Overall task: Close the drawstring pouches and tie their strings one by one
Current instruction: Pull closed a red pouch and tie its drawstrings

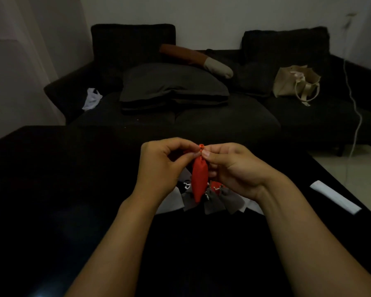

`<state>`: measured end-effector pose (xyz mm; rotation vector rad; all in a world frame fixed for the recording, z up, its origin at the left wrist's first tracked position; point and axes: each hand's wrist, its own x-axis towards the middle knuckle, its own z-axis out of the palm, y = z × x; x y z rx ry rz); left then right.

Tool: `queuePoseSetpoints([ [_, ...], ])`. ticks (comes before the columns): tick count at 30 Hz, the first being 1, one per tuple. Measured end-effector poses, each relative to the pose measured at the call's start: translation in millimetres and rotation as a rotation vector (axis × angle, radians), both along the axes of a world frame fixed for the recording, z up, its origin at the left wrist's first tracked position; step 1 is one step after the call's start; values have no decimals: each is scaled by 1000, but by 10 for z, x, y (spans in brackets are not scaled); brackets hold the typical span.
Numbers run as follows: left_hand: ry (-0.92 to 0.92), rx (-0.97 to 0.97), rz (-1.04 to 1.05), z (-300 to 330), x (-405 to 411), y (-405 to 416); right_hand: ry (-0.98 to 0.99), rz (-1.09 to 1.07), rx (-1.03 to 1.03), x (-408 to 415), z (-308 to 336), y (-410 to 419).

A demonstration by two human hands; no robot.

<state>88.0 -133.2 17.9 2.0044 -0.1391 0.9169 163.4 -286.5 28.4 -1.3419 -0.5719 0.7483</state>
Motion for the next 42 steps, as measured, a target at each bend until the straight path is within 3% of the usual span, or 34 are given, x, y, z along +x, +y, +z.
queuePoseSetpoints([
  [5, -38, 209, 20, -13, 11, 34, 137, -62, -80, 28, 50, -13],
  [10, 48, 336, -30, 12, 22, 20, 198, -135, -124, 44, -14, 19],
  [18, 202, 396, -23, 0, 49, -3, 303, -216, -169, 44, 7, 45],
  [21, 245, 294, -27, -62, 81, -24, 268, -243, -139, 29, 2, 68],
  [28, 175, -161, 10, -88, 120, -43, 172, -281, 41, 9, 67, 72],
  [35, 186, -289, -29, -136, 196, -52, 74, -418, 70, -11, 51, 114],
  [42, 153, -415, -86, -128, 187, -92, 217, -362, 104, -7, 36, 102],
])
